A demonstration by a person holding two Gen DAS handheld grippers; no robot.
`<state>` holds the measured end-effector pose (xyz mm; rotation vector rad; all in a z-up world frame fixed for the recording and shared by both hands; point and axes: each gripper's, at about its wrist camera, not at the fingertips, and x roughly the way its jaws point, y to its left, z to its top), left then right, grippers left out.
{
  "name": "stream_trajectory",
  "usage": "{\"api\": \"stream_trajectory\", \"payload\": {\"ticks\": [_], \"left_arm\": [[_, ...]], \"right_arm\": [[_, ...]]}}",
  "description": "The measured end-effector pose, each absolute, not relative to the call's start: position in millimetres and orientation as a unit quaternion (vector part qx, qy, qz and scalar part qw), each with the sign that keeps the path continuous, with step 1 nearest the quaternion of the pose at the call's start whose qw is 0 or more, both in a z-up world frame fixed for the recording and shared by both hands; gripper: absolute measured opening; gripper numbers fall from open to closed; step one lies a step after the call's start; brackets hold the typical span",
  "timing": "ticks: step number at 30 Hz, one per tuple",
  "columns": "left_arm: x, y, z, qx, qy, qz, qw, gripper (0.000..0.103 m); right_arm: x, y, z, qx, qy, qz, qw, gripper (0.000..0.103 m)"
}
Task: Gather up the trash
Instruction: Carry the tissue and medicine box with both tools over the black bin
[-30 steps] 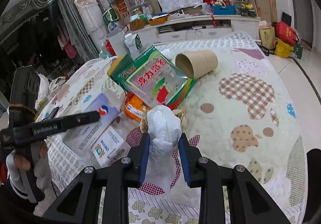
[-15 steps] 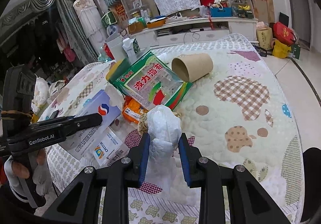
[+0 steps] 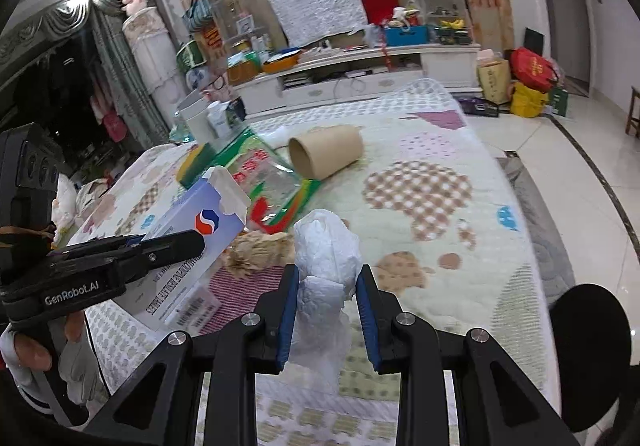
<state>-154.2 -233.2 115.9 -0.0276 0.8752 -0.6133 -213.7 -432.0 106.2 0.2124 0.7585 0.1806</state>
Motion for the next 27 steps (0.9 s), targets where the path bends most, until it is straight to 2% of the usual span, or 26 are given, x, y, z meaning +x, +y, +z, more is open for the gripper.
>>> {"api": "stream_trajectory", "payload": {"ticks": [27], "left_arm": [[-182, -409, 93, 0.046, 0.436, -0.407, 0.801, 0.016]], "right_arm": [[-282, -575, 85, 0.155, 0.369, -0.072, 0.914, 0.028]]}}
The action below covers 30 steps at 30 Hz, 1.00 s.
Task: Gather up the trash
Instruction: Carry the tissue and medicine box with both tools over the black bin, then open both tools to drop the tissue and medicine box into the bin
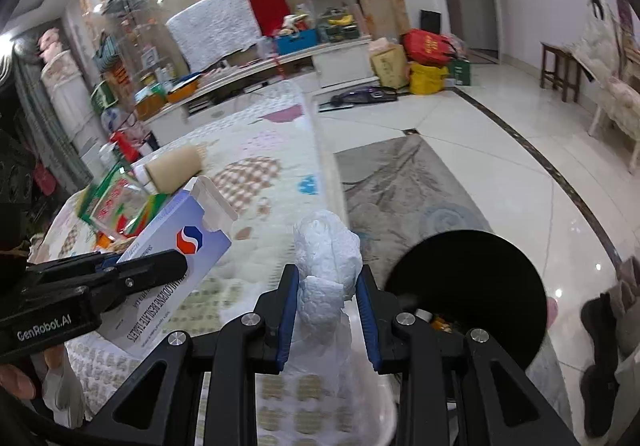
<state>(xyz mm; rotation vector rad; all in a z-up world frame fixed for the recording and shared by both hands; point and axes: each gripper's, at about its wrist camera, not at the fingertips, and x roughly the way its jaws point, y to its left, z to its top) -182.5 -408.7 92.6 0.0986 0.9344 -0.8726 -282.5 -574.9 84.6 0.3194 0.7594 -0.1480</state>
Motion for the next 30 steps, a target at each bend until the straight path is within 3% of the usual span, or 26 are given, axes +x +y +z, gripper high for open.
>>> {"api": "stream_trajectory", "payload": {"ticks": [23, 25, 26, 27, 30], "left_arm": [[-169, -517, 56, 0.003, 0.483, -0.476, 0.735, 0.017], [-166, -519, 52, -0.004, 0.487, -0.477, 0.731, 0.023], [-165, -520, 51, -0.007, 0.488, -0.477, 0.731, 0.035], [-164, -520, 50, -0.012, 0.489, -0.478, 0.730, 0.047], [-162, -518, 48, -0.017, 0.488, -0.476, 0.732, 0.052]], "right_arm": [[-303, -678, 47, 0.170, 0.394, -0.193, 0.883, 0.028], [-300, -682, 43, 0.173, 0.397, -0.198, 0.879, 0.035], [-299, -684, 42, 0.175, 0.398, -0.201, 0.878, 0.044], [-300, -685, 41, 0.176, 0.397, -0.203, 0.877, 0.045], [-297, -685, 40, 0.178, 0.397, -0.205, 0.877, 0.045]]}}
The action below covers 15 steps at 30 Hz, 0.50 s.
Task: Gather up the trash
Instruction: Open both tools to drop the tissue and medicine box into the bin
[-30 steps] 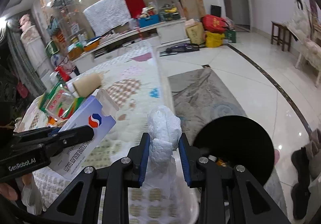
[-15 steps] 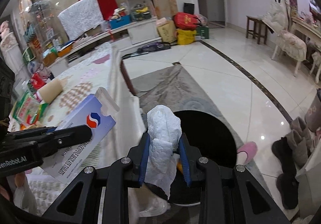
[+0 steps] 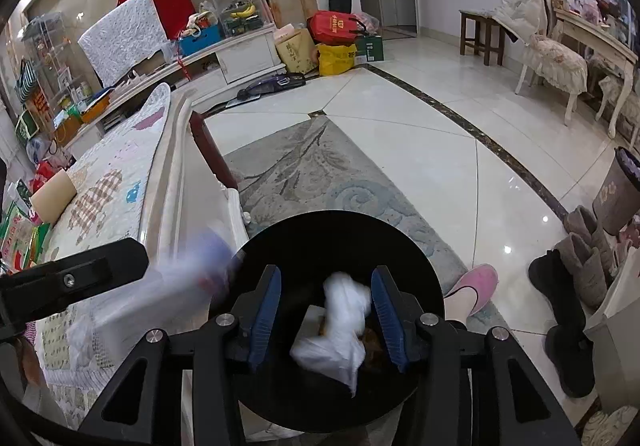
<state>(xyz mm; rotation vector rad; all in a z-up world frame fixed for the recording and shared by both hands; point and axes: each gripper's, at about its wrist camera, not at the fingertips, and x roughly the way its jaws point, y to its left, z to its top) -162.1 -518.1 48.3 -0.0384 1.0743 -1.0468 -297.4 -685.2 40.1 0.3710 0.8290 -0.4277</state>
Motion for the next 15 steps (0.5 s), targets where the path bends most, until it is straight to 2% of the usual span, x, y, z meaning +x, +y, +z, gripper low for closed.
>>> {"api": "stream_trajectory", "payload": {"ticks": [15], "left_arm": [[-169, -486, 66, -0.007, 0.472, -0.442, 0.763, 0.052]], "right_arm": [[-298, -657, 53, 0.168, 0.388, -0.183, 0.888, 0.046]]}}
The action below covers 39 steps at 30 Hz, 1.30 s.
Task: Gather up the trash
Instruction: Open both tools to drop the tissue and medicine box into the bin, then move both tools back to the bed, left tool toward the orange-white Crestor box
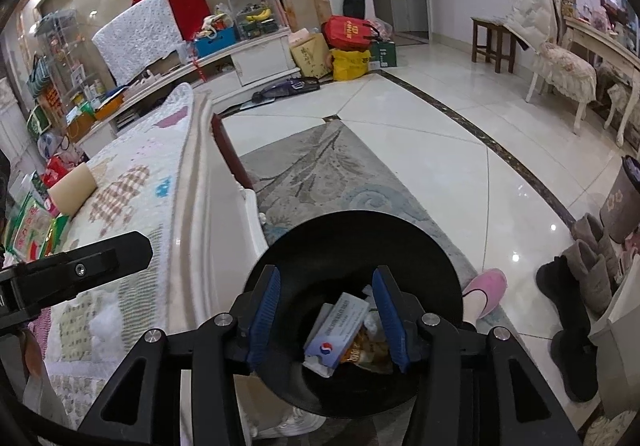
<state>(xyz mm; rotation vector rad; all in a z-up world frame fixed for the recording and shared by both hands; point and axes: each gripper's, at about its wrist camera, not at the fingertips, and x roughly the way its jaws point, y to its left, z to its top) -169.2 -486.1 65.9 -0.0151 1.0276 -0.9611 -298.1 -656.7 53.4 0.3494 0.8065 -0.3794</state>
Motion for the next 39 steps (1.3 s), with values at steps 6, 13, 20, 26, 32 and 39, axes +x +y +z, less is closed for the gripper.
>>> {"api": "stream_trajectory", "payload": {"ticks": [6, 13, 20, 26, 32, 39], "left_arm": [[-177, -459, 78, 0.004, 0.451, -0.417, 0.789, 0.052], [-183, -419, 91, 0.010, 0.429, -0.396, 0.811, 0.052], [-181, -372, 95, 0.002, 0.421, -0.366, 0.830, 0.052], [-173, -324, 96, -0.019, 0.423, -0.336, 0.841, 0.053], [-167, -276, 96, -0.055, 0.433, -0.311, 0.844, 0.060], [-162, -212, 92, -0.074, 0.437, -0.263, 0.857, 0.061]], "right_arm": [[-292, -636, 59, 0.155, 0.389, -0.169, 0.892, 0.047], [-280, -607, 68, 0.142, 0.387, -0.145, 0.899, 0.049], [-263, -571, 75, 0.123, 0.387, -0.113, 0.907, 0.056], [-245, -537, 79, 0.111, 0.388, -0.082, 0.911, 0.057], [-226, -500, 80, 0.097, 0.396, -0.043, 0.912, 0.061], [-212, -461, 76, 0.089, 0.407, 0.005, 0.909, 0.063]]}}
